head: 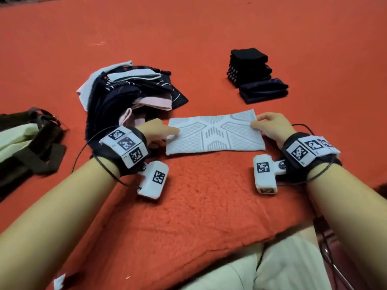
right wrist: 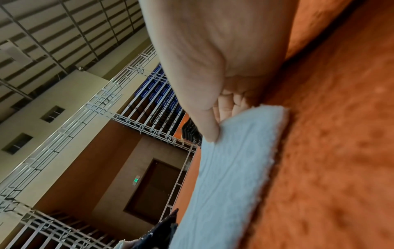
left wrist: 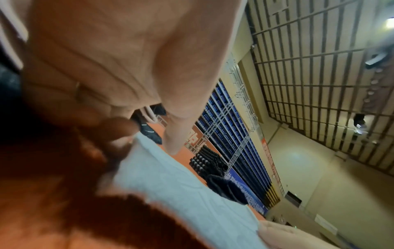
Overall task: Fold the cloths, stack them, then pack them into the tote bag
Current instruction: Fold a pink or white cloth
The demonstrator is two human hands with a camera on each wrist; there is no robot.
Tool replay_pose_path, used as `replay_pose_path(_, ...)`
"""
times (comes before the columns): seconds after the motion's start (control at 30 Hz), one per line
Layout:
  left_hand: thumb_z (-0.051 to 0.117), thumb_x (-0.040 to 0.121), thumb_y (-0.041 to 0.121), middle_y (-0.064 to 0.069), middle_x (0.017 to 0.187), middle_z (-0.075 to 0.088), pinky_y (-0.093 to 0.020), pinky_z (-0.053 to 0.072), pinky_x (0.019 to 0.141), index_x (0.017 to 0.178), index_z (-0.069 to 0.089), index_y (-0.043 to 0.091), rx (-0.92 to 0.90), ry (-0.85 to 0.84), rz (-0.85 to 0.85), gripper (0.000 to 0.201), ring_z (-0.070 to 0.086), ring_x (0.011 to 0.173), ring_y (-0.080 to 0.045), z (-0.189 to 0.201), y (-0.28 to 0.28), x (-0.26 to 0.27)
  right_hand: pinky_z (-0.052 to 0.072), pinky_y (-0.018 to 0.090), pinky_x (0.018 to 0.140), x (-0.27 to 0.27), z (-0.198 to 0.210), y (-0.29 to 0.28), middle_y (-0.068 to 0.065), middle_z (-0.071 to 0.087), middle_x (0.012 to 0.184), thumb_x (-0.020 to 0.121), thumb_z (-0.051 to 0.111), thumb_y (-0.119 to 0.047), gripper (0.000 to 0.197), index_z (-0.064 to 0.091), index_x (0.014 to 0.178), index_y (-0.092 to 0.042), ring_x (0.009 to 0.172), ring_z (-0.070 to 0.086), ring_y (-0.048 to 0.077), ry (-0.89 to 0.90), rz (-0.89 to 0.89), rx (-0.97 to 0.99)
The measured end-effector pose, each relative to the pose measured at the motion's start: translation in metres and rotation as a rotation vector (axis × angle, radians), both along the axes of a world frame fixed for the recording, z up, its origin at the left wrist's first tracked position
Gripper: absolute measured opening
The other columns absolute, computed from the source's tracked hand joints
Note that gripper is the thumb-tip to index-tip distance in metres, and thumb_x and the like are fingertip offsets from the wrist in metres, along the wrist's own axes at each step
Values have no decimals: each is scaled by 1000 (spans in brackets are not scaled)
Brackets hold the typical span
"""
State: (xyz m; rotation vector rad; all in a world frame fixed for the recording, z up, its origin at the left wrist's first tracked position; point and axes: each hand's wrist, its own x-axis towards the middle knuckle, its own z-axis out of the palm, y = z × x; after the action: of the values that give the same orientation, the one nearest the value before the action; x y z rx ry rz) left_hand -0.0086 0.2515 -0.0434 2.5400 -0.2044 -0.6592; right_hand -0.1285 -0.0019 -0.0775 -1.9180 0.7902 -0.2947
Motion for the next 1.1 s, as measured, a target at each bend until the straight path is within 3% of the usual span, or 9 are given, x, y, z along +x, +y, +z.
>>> replay_pose_path(0.13,62,86,34,-3,60,40,-22,26,48,69,46,13,-41,103,62,31,36,51,-16,-1,1,0,48,36,90,-2,-1,0,5,64,97,82,64,-11,17,64,99,-12,89,58,18,-18,3,9)
replay_pose_path(0.27,57,89,23,0,74,51,-23,39,54,99,55,16,-246,176,94,12,46,60,-14,2,-6,-8,49,35,88,-3,-1,0,5,64,97,82,64,-10,23,64,105,-8,87,58,18,-25,-1,26)
replay_pose_path(0.37,54,92,17,-7,94,60,-27,47,66,101,57,14,-457,202,96,10,57,74,-18,7,-13,-5,50,34,84,-5,0,1,6,65,96,82,63,-10,21,64,102,-9,83,59,18,-36,13,34)
replay_pose_path(0.47,57,87,3,-16,94,62,-28,52,66,96,62,3,-536,180,117,10,61,75,-23,6,-14,-3,48,22,68,-8,2,3,2,64,85,82,63,-10,16,63,98,-10,70,57,12,-47,28,47)
replay_pose_path(0.57,56,86,-4,-12,95,68,-28,57,68,109,61,-1,-572,301,170,24,68,78,-20,-5,-1,1,44,13,51,-13,8,4,0,59,74,83,62,-10,11,63,94,-8,59,52,8,-46,27,51)
replay_pose_path(0.7,55,89,0,-3,96,67,-14,54,58,107,62,6,-539,369,157,20,67,70,-6,-17,18,2,44,16,40,-18,23,7,3,56,70,84,60,-11,11,62,94,-8,52,51,13,32,85,99)
replay_pose_path(0.8,58,87,1,-5,95,66,-12,51,51,96,61,8,-555,329,183,12,67,58,-1,-23,20,4,42,17,41,-11,39,16,2,56,68,80,62,-13,6,62,87,-13,51,51,13,43,117,-26)
replay_pose_path(0.9,60,86,1,-6,95,67,-12,51,51,98,59,9,-583,347,177,15,67,59,-2,-25,21,6,42,19,44,6,51,38,-1,55,64,80,62,-15,3,59,78,-16,50,51,12,14,149,-71)
replay_pose_path(1.1,63,84,-1,4,59,68,-13,49,45,80,56,11,-639,333,194,14,65,51,-2,-27,22,3,44,19,40,40,44,86,5,61,58,77,60,-15,17,58,60,-14,46,54,14,131,229,-171)
